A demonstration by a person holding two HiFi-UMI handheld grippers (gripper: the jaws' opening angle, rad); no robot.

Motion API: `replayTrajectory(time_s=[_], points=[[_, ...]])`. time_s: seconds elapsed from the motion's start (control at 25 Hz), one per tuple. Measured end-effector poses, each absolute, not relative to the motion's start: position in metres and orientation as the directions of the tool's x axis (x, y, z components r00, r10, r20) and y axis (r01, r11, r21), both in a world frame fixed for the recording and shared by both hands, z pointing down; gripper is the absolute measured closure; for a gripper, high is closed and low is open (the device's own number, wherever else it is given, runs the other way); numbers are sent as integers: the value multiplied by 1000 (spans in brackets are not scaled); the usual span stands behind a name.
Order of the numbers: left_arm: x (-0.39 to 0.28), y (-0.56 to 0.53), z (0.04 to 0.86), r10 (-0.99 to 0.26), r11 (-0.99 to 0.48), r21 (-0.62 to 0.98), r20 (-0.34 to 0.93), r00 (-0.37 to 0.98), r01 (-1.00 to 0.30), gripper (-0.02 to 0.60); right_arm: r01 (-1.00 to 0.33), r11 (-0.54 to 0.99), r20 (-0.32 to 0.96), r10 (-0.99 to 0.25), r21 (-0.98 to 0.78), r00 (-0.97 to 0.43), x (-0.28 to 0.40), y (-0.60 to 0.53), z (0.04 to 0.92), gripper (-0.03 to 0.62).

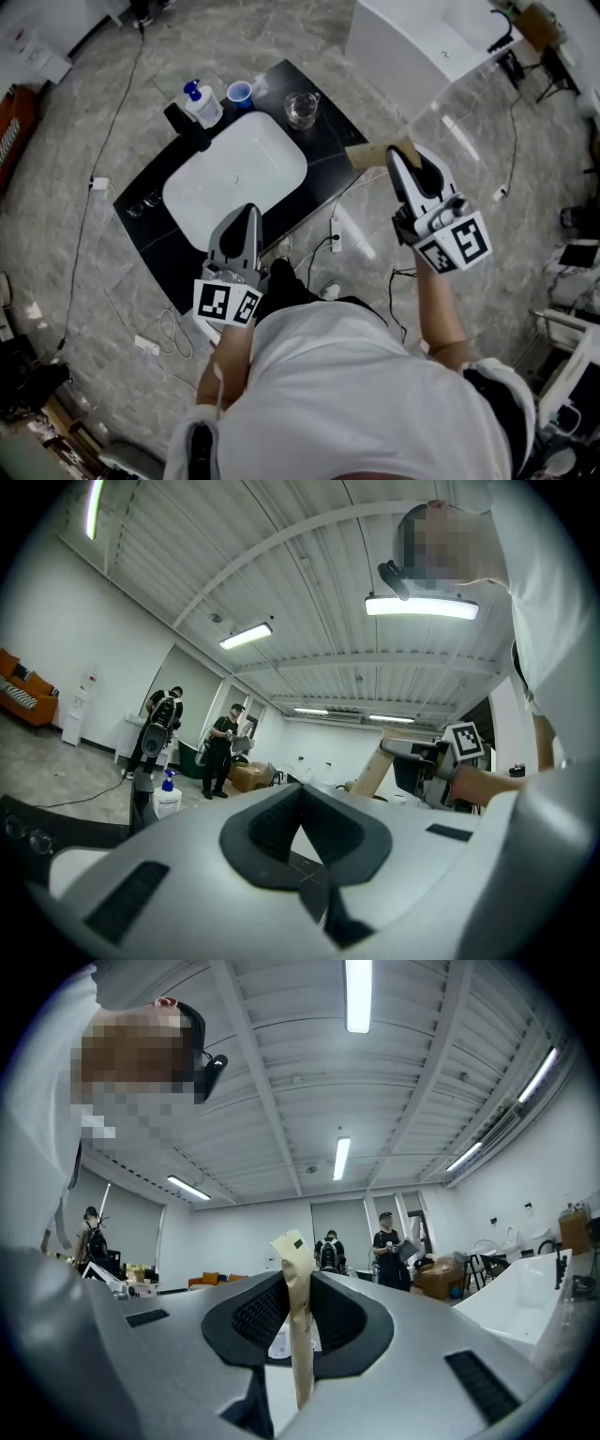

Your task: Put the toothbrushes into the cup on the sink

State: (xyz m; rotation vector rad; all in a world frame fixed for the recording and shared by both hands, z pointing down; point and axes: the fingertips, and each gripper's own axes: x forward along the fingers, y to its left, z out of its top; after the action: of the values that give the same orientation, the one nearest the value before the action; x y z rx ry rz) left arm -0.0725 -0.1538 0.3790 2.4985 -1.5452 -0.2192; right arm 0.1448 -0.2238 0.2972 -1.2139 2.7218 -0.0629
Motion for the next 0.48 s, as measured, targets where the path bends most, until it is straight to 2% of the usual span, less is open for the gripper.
replayTrajectory(time_s=[0.48], points=[[-102,-165,395,-924,-365,248,24,383,-897,578,-717,693,-103,-720,-74,-686,107,-296,320,507]])
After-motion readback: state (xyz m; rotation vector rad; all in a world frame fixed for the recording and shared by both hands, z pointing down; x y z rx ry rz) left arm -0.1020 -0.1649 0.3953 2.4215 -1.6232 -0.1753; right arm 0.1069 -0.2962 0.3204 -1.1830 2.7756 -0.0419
